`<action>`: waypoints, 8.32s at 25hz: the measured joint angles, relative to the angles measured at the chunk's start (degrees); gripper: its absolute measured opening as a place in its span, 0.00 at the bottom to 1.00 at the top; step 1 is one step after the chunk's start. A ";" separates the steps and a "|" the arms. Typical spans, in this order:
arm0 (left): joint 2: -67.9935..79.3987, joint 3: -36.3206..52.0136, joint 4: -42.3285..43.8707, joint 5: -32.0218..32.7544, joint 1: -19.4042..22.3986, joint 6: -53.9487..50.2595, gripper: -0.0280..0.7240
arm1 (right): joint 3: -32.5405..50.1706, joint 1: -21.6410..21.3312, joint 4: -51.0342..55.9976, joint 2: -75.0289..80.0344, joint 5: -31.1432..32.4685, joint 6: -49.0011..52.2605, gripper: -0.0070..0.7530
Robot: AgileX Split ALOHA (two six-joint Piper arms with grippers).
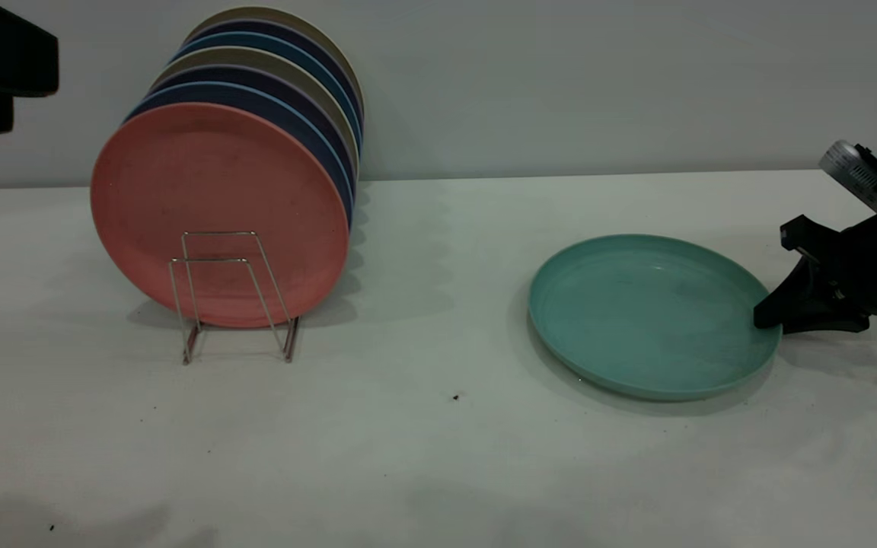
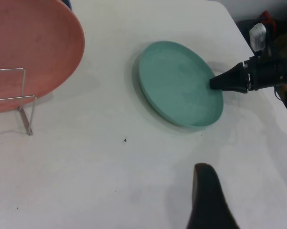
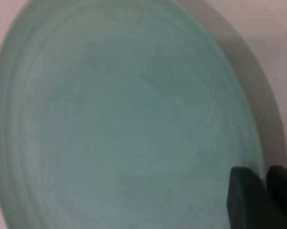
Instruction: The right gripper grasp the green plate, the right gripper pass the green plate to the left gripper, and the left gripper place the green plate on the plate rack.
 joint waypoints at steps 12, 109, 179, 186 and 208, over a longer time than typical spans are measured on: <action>0.90 0.00 0.00 2.19 0.00 -1.71 0.66 | 0.00 0.00 -4.78 -2.82 2.34 0.38 0.03; 36.45 -39.92 29.72 0.08 0.00 58.04 0.21 | 0.00 8.65 -2.46 -12.02 30.85 -4.09 0.76; 35.47 -40.27 47.12 18.23 1.42 22.39 0.55 | -0.18 8.65 -7.29 -12.02 29.86 -1.05 0.76; 33.91 -40.33 68.15 19.21 1.47 -46.79 0.49 | -9.31 9.22 -34.82 -12.02 25.30 26.55 0.76; -1.02 -30.08 76.31 31.69 1.50 -58.75 0.54 | 1.34 16.03 -68.56 -47.73 34.54 55.44 0.76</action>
